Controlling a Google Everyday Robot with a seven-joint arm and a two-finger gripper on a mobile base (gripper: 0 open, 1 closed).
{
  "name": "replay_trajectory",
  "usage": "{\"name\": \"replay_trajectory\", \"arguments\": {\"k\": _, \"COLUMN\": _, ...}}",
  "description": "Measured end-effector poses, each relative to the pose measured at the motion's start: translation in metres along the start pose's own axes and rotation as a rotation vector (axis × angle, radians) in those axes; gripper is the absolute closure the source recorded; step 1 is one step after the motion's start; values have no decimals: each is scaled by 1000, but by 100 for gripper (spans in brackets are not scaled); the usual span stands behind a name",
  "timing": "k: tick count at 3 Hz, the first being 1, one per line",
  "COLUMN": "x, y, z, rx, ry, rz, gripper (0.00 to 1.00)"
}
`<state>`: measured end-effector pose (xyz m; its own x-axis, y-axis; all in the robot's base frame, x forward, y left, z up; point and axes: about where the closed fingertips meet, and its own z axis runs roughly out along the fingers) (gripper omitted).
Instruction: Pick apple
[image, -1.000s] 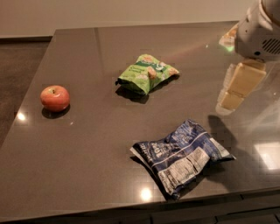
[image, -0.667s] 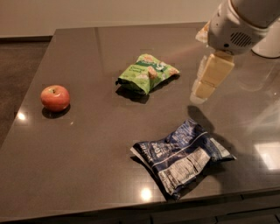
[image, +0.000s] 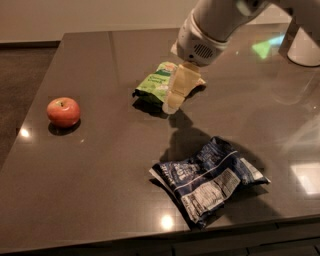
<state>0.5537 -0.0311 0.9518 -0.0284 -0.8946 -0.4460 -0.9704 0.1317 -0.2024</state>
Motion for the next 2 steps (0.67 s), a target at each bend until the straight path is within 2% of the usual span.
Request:
{"name": "replay_trajectory", "arguments": {"k": 1, "x": -29, "y": -2, "z": 44, "rx": -49, "ry": -28, "rz": -21, "gripper": 0}}
{"name": "replay_trajectory", "arguments": {"k": 2, "x": -61, "y": -5, "z": 74, "rx": -81, "ry": -45, "rz": -38, "gripper": 0}}
